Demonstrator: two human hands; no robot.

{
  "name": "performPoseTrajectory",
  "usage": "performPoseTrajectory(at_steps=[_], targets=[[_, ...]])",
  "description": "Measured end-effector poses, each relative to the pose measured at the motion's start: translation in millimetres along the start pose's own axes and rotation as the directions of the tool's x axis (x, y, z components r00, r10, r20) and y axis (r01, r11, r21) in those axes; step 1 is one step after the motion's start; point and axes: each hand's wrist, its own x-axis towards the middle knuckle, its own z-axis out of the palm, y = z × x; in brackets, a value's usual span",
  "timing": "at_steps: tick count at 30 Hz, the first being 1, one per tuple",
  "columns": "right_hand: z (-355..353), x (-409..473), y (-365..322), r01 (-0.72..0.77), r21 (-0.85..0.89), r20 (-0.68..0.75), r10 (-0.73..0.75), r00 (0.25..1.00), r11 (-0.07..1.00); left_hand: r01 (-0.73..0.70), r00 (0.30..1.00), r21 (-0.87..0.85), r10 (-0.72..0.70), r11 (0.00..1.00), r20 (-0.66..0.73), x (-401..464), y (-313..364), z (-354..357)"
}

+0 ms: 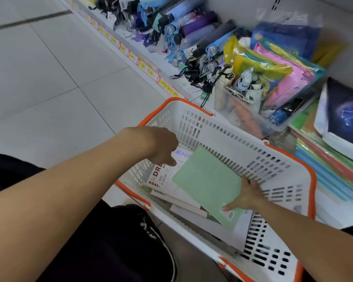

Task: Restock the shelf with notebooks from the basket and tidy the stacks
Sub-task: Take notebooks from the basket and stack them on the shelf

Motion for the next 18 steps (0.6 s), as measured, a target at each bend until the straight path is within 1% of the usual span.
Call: performPoseTrajectory(at_steps=[2,3,4,5,6,7,8,9,10,11,12,13,14,15,16,17,18], targets=[[-3,-3,-1,0.014,-0.043,-0.046,-0.016,0.999,0.999,-0.013,1.0,0.023,0.013,1.0,-0.023,0,6,-5],[-9,-4,-1,0.012,-0.036,-0.077,-0.015,0.997,0.999,-0.01,1.0,0.032,0.011,0.999,-0.024,1,8,-8],[-17,-3,-2,0.022,0.01,-0.104,-0.021,0.994,1.0,-0.003,1.0,0.036,0.004,0.999,-0.019,1,9,-10],[-27,-6,-5,0.059,0.031,-0.099,-0.056,0.994,0.998,0.006,1.0,0.029,-0.006,1.0,-0.018,3,9,-11],[-41,-12,-10,0.119,0.043,-0.063,-0.117,0.991,0.992,0.015,1.0,0.0,-0.015,1.0,-0.021,5,9,-12],[-59,-19,-16,0.185,0.039,-0.006,-0.185,0.983,0.982,0.02,1.0,-0.068,-0.021,0.997,-0.015,6,11,-13],[-78,-33,-26,0.236,0.044,0.057,-0.238,0.97,0.971,0.036,0.999,-0.218,-0.034,0.975,0.012,6,14,-14],[-99,-52,-38,0.287,0.087,0.114,-0.296,0.948,0.954,0.072,0.997,-0.445,-0.049,0.893,0.063,7,19,-13],[-120,-75,-52,0.34,0.131,0.132,-0.356,0.925,0.931,0.129,0.989,-0.676,-0.044,0.726,0.142,6,27,-13],[-137,-97,-65,0.41,0.146,0.095,-0.426,0.9,0.9,0.18,0.978,-0.833,-0.009,0.522,0.206,6,36,-12],[-152,-125,-80,0.49,0.118,0.017,-0.495,0.868,0.864,0.207,0.973,-0.923,0.032,0.325,0.229,5,46,-11],[-159,-146,-93,0.574,0.061,-0.075,-0.57,0.818,0.816,0.203,0.975,-0.97,0.064,0.132,0.213,4,56,-10],[-161,-164,-104,0.646,-0.018,-0.141,-0.641,0.754,0.763,0.162,0.985,-0.985,0.071,-0.058,0.158,4,64,-9],[-161,-180,-116,0.695,-0.07,-0.148,-0.697,0.702,0.715,0.1,0.995,-0.972,0.033,-0.214,0.096,2,69,-8],[-158,-190,-125,0.731,-0.086,-0.109,-0.735,0.669,0.677,0.034,0.998,-0.945,-0.036,-0.325,0.048,1,70,-6],[-154,-192,-128,0.744,0.006,-0.028,-0.744,0.668,0.668,-0.035,0.993,-0.927,-0.12,-0.373,0.011,0,67,-2],[-153,-190,-129,0.699,0.195,0.074,-0.721,0.689,0.688,-0.088,0.98,-0.925,-0.199,-0.371,-0.014,-1,62,3]])
